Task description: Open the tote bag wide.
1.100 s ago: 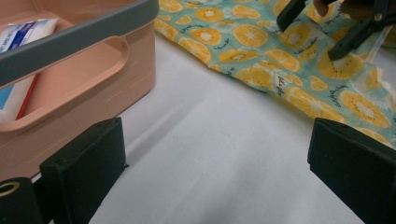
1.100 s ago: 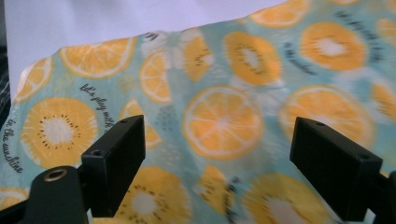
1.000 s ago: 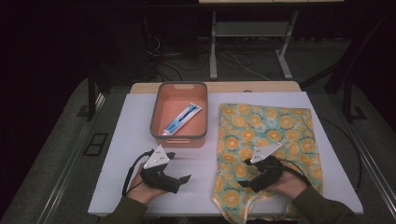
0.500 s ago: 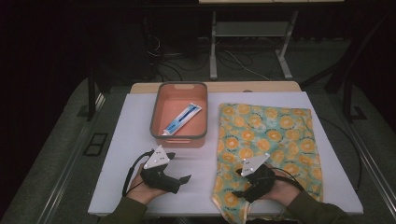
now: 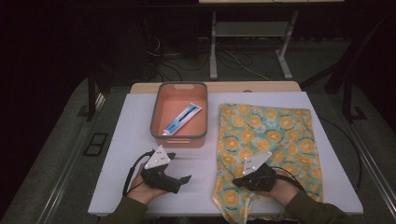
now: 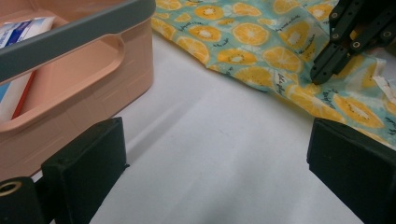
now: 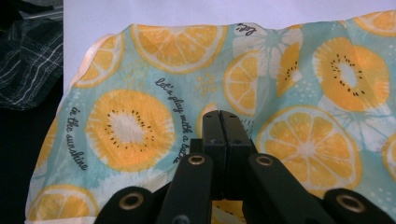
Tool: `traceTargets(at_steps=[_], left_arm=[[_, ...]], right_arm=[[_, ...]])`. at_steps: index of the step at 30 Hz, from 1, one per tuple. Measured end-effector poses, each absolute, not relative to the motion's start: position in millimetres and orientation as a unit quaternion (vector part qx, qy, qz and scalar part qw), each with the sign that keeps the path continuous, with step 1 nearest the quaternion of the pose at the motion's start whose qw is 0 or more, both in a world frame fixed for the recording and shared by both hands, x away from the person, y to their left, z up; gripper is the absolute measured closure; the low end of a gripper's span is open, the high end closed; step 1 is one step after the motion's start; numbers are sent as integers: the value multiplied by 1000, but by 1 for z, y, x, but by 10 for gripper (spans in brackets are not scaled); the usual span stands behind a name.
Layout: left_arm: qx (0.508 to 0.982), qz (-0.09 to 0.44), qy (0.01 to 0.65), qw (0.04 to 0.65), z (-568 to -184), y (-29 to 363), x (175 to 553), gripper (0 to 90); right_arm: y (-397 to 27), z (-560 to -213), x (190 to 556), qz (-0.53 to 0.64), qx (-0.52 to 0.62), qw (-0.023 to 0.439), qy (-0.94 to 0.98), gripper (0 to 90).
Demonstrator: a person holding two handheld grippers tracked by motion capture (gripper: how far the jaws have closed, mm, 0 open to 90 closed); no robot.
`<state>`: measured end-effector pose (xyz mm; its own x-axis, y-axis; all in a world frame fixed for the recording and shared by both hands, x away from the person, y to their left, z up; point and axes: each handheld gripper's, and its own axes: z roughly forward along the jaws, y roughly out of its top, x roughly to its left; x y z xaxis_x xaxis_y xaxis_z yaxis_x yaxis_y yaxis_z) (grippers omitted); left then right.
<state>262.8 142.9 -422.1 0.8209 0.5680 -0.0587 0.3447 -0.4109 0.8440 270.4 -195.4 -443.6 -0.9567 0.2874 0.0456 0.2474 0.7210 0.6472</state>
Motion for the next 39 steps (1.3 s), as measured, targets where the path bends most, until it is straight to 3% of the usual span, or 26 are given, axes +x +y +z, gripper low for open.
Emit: traceTargets(at_steps=[8,29,31,34,39], left_arm=[[827,117,278,475,-422,143,264,33],[829,116,271,476,-422,142,263,33],[828,116,272,477,-422,142,263,32],[828,116,272,477,-422,142,264,33],[828,116,273,475,-422,141,263,33]], right_arm=[[-186,-434,298,351,183,65,916,900],[-159,-430,389,356,289,95,883,892],[-164,-429,389,371,296,83,876,715],[-174,-427,383,386,296,74,871,566],[-194,-422,365,396,282,50,872,403]])
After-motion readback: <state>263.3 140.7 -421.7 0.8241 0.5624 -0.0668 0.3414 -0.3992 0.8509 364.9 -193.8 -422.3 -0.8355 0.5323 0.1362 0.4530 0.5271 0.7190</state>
